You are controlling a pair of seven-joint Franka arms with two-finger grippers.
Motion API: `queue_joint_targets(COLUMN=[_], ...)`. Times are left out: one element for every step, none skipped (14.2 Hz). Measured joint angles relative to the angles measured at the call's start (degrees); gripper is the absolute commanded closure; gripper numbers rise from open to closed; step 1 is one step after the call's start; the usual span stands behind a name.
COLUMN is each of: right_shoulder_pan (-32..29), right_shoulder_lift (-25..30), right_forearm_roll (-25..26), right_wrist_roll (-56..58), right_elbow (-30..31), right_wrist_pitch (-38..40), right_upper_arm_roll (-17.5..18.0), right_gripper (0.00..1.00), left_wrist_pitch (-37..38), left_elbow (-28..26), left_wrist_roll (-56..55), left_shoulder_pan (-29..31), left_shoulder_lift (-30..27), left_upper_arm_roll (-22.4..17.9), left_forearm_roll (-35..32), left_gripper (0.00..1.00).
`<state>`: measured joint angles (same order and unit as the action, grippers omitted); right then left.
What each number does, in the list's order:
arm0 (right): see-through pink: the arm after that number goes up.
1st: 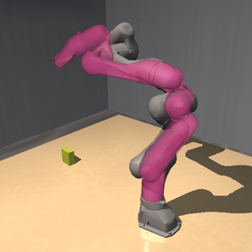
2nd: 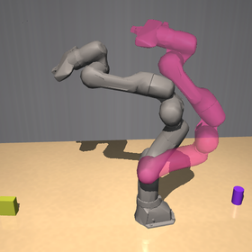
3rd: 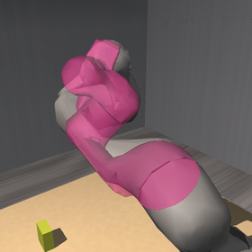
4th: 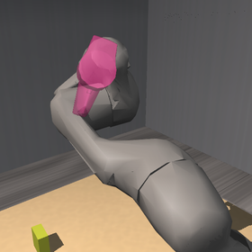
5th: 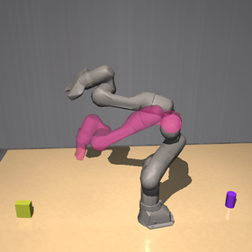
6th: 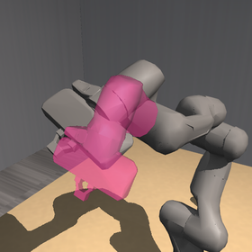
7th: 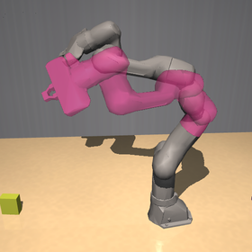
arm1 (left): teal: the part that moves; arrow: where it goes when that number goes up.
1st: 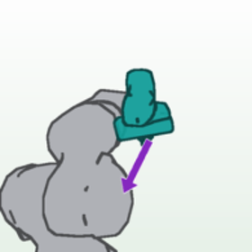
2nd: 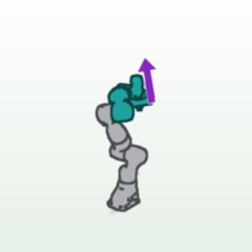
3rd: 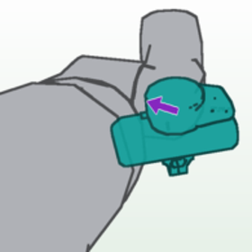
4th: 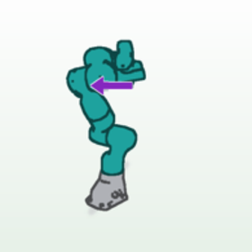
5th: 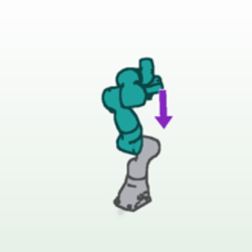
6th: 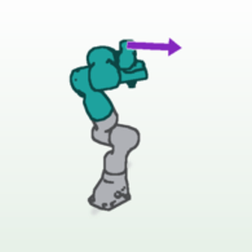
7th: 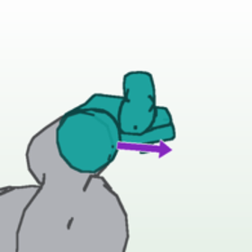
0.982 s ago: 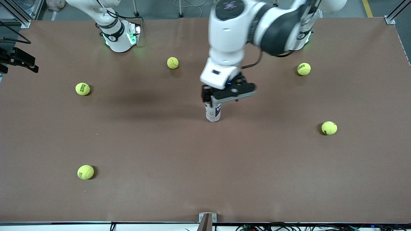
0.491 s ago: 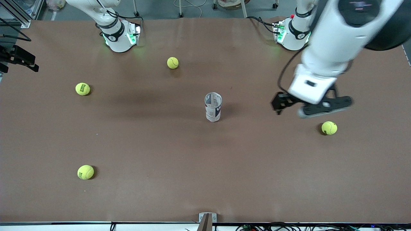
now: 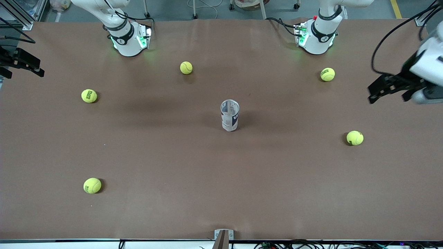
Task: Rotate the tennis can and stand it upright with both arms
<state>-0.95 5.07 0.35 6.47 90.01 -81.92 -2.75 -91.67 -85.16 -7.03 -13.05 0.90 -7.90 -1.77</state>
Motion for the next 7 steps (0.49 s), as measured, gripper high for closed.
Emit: queue_joint_targets(right_shoulder_pan=[0.0, 0.0, 0.0, 0.0, 0.0, 0.0, 0.0], right_shoulder_lift=[0.0, 0.0, 0.0, 0.0, 0.0, 0.0, 0.0], right_forearm_roll=[-0.1, -0.2, -0.3, -0.3, -0.3, -0.3, -0.3], right_wrist_roll=[0.0, 0.0, 0.0, 0.0, 0.0, 0.0, 0.0], right_elbow=[0.0, 0.0, 0.0, 0.0, 0.1, 0.1, 0.1], right_wrist_pitch=[0.0, 0.1, 0.1, 0.1, 0.2, 0.2, 0.3], right_upper_arm_roll=[0.0, 0.0, 0.0, 0.0, -0.1, -0.1, -0.1], right_gripper=[0.0, 0.0, 0.0, 0.0, 0.0, 0.0, 0.0], left_wrist_pitch=[0.2, 0.3, 0.6, 1.3, 2.2, 2.9, 3.6], left_elbow=[-1.4, -2.4, -2.8, -2.7, -2.4, -1.9, -1.1], left_wrist_roll=[1.8, 3.3, 4.2, 4.7, 4.7, 4.6, 4.6], left_shoulder_pan=[1.4, 2.3, 2.7, 2.8, 2.8, 2.8, 2.8], left_shoulder_lift=[-1.4, -2.4, -3.0, -3.2, -3.4, -3.4, -3.4], left_upper_arm_roll=[0.0, 0.0, 0.0, -0.1, -0.1, -0.1, -0.1], left_forearm_roll=[0.0, 0.0, 0.0, 0.0, 0.0, 0.0, 0.0], left_gripper=[0.0, 0.0, 0.0, 0.0, 0.0, 0.0, 0.0])
